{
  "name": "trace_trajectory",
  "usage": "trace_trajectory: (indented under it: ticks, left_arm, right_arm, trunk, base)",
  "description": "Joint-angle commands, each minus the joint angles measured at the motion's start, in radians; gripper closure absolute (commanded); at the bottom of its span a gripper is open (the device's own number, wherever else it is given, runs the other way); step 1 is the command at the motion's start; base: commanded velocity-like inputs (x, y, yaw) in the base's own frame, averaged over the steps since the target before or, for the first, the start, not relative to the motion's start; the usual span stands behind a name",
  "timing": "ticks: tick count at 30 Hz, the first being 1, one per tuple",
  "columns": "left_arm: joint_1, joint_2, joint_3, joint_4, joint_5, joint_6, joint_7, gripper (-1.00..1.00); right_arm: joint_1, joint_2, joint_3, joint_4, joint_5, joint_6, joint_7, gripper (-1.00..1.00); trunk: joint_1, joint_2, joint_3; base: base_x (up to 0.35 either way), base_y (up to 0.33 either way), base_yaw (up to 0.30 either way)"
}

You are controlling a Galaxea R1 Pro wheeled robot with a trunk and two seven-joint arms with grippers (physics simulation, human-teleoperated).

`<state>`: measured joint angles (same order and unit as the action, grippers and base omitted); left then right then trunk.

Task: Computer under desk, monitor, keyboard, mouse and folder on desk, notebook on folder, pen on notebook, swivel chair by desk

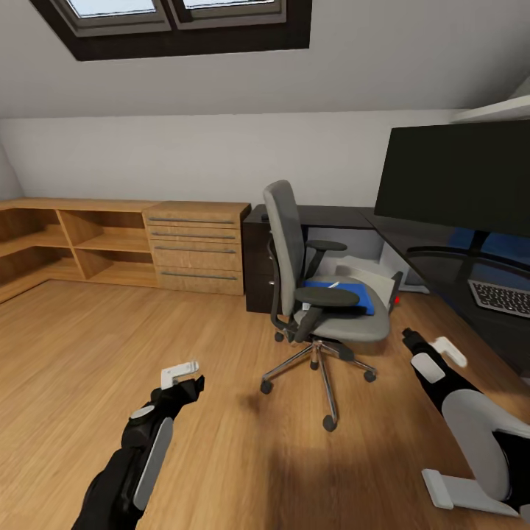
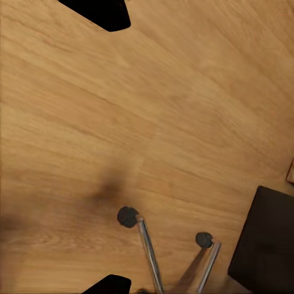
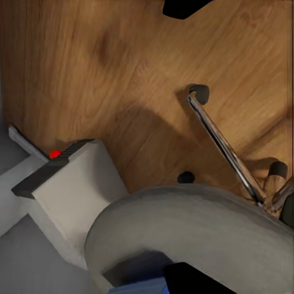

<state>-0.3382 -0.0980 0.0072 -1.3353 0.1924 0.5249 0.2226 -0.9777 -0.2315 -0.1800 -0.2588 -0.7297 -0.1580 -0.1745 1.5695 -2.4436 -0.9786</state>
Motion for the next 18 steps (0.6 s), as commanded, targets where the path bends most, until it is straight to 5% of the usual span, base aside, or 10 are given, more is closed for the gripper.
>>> trace_trajectory:
  ticks: [1, 7, 11, 18]
  left_arm:
    - [0.014, 0.0, 0.0, -0.023, 0.011, 0.004, 0.006, -1.0]
    - [0.062, 0.001, -0.006, -0.076, 0.01, 0.005, 0.006, -1.0]
    - [0.082, 0.001, -0.078, -0.097, 0.009, 0.006, 0.006, -1.0]
    - [0.11, 0.001, -0.104, -0.126, 0.009, 0.007, 0.006, -1.0]
  right_arm:
    - [-0.002, 0.002, 0.002, 0.001, -0.01, -0.001, -0.002, -1.0]
    - [-0.004, 0.025, -0.002, 0.002, -0.011, 0.007, 0.024, -1.0]
    - [-0.003, 0.03, -0.004, 0.003, -0.013, 0.032, 0.044, -1.0]
    - [-0.001, 0.03, -0.004, 0.003, -0.044, 0.036, 0.047, -1.0]
  trunk:
    - [0.0, 0.0, -0.001]
    - [0.0, 0.0, -0.001]
    - [0.0, 0.0, -0.001]
    - [0.0, 0.0, -0.001]
  base:
    - [0.0, 0.0, 0.0]
    - [0.0, 0.0, 0.0]
    - [0.006, 0.0, 0.0]
    - [0.21, 0.0, 0.0]
